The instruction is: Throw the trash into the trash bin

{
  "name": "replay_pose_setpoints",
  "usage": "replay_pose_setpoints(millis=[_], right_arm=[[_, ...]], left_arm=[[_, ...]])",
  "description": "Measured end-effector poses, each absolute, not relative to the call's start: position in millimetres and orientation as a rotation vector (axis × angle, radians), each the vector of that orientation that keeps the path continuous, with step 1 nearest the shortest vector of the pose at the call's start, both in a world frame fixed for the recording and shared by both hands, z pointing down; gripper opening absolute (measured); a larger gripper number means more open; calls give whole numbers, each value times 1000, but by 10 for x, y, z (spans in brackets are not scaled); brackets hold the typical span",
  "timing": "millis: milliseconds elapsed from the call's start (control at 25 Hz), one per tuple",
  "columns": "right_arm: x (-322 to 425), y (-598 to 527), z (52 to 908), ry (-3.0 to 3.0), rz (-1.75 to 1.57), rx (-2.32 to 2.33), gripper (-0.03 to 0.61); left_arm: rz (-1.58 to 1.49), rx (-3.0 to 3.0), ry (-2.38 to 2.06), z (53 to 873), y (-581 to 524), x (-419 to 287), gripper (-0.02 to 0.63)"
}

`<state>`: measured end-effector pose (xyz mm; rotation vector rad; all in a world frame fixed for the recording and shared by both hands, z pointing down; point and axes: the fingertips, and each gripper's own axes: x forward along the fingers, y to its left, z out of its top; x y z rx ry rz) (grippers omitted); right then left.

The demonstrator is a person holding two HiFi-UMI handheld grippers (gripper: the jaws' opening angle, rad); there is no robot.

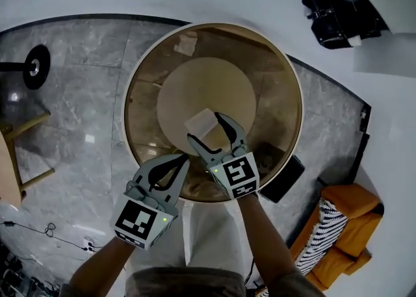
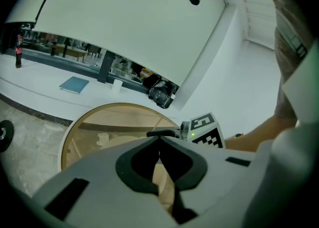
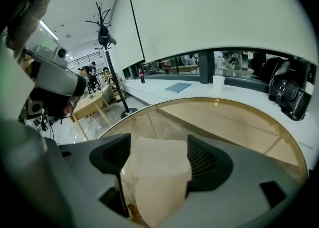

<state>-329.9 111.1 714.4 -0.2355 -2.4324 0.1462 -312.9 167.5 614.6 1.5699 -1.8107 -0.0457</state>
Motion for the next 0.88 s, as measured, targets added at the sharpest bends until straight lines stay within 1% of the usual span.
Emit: replay_pose_setpoints(millis=[400, 640, 880], right_arm=[[-3272, 1050, 7269, -2397, 136, -245, 373], [-3273, 1052, 7403, -2389, 152, -228, 373], [-3301, 1003, 7356, -2411, 172, -202, 371]], left_arm=[[-54, 1558, -1776, 6211, 1655, -3030, 18], [-51, 1556, -1772, 6277, 1605, -3005, 18], [-50, 1546, -1777, 6260, 1541, -3006, 18]])
